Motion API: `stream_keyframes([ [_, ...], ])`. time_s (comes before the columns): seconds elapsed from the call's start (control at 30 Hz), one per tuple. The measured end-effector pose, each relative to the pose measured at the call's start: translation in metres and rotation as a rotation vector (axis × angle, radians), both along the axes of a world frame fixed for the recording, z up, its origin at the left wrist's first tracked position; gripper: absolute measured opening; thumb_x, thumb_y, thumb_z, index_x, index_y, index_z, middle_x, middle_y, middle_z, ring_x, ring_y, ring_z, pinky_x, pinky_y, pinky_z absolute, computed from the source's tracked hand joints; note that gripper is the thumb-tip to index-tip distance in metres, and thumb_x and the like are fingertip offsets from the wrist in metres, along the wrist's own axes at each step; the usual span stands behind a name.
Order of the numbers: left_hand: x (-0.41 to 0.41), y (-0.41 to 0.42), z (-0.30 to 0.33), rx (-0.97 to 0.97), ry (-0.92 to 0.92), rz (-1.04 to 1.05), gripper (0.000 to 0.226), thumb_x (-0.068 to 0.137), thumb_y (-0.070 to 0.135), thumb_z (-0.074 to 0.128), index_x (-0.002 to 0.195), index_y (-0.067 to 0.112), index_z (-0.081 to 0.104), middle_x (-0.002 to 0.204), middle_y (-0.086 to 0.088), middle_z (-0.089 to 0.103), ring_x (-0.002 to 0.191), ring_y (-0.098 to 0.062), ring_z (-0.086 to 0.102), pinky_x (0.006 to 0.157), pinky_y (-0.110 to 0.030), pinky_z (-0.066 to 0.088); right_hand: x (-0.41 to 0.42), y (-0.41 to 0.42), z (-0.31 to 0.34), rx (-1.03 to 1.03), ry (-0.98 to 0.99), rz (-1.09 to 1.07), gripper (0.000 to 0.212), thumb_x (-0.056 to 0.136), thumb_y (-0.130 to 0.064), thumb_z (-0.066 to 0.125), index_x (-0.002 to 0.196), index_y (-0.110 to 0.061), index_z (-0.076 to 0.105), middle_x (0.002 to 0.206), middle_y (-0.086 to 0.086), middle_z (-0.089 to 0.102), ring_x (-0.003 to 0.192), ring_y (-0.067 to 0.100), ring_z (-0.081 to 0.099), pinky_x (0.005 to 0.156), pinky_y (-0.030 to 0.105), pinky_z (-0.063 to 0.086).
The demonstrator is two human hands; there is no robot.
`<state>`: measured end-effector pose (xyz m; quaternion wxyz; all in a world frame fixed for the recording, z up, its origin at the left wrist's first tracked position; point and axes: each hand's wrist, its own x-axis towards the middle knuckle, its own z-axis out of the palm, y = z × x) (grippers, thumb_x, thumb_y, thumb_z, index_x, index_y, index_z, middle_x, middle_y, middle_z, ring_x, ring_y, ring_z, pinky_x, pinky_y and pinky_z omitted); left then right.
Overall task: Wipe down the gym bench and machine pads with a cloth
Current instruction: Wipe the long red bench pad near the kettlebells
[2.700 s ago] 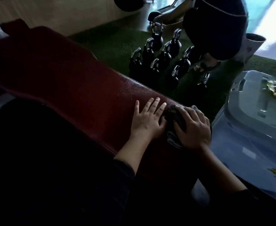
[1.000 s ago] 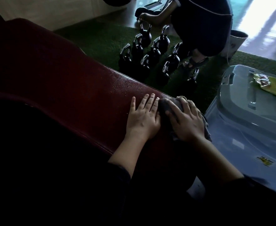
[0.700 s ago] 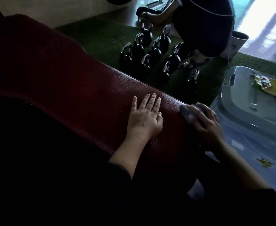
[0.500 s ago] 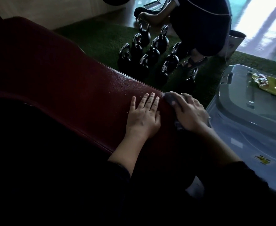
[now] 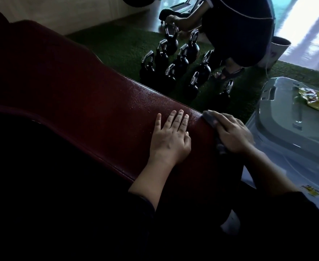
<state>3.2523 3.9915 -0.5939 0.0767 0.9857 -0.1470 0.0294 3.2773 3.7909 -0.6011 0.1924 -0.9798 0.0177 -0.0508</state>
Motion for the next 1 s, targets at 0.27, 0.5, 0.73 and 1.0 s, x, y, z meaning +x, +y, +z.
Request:
stream_keyframes([
  [0.27, 0.001, 0.001, -0.002, -0.009, 0.0, 0.0, 0.058, 0.101, 0.036, 0.019, 0.154, 0.021, -0.001, 0.162, 0.005, -0.006, 0.148, -0.011, -0.009, 0.118, -0.047, -0.013, -0.066, 0.004, -0.023, -0.134, -0.201, 0.278, 0.047, 0.096, -0.052, 0.026, 0.142, -0.049, 0.029, 0.154, -0.007, 0.031, 0.144, 0.024, 0.025, 0.113, 0.048, 0.027],
  [0.5, 0.0, 0.001, -0.001, -0.02, 0.006, -0.007, 0.058, 0.101, 0.035, 0.019, 0.154, 0.021, 0.0, 0.162, 0.005, -0.006, 0.148, -0.011, -0.01, 0.118, -0.047, -0.013, -0.027, -0.033, -0.013, 0.071, -0.191, 0.191, 0.052, 0.093, -0.061, 0.028, 0.138, -0.041, 0.044, 0.146, -0.005, 0.044, 0.136, 0.024, 0.036, 0.108, 0.047, 0.033],
  [0.73, 0.003, 0.009, 0.011, -0.063, 0.064, -0.064, 0.057, 0.102, 0.033, 0.031, 0.154, 0.021, 0.013, 0.163, 0.004, 0.004, 0.148, -0.009, -0.001, 0.119, -0.041, -0.009, -0.009, 0.001, -0.003, 0.009, -0.154, 0.093, 0.047, 0.095, -0.053, 0.031, 0.137, -0.038, 0.048, 0.142, -0.013, 0.05, 0.136, 0.013, 0.039, 0.111, 0.034, 0.031],
  [1.0, -0.049, 0.048, 0.019, -0.005, 0.027, -0.118, 0.057, 0.102, 0.041, 0.033, 0.154, 0.027, 0.014, 0.162, 0.008, 0.008, 0.148, -0.006, 0.005, 0.12, -0.048, -0.002, -0.102, 0.037, -0.018, 0.089, -0.327, 0.395, 0.042, 0.097, -0.043, 0.037, 0.135, -0.034, 0.053, 0.144, -0.013, 0.047, 0.142, 0.013, 0.032, 0.116, 0.038, 0.027],
])
